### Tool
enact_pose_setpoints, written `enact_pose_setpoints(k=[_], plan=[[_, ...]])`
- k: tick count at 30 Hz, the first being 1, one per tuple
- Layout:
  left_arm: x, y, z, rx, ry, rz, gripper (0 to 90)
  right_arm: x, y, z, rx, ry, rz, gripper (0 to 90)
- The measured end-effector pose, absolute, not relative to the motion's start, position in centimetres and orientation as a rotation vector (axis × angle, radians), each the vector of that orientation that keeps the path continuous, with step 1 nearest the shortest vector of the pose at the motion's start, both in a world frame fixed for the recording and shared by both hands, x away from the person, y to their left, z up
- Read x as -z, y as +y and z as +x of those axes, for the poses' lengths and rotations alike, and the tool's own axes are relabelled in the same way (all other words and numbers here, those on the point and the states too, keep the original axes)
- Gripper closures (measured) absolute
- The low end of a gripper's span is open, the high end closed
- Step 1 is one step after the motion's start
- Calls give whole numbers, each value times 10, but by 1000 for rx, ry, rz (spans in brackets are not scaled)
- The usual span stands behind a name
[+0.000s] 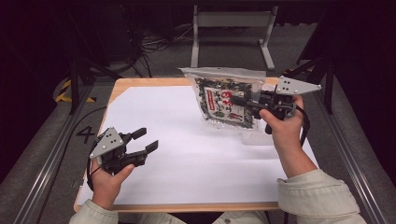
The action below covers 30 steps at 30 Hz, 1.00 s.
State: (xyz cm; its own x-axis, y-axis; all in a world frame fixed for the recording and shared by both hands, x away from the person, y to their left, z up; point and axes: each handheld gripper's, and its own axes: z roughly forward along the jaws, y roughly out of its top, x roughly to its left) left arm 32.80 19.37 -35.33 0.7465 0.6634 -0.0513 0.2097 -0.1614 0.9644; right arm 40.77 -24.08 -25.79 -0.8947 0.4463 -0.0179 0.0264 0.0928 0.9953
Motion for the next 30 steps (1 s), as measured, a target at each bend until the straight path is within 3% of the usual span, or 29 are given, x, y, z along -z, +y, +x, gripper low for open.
enact_pose_setpoints(k=[30], plan=[[366,192,343,-457,737,1775,315,251,-304,428,-1773,1794,674,753]])
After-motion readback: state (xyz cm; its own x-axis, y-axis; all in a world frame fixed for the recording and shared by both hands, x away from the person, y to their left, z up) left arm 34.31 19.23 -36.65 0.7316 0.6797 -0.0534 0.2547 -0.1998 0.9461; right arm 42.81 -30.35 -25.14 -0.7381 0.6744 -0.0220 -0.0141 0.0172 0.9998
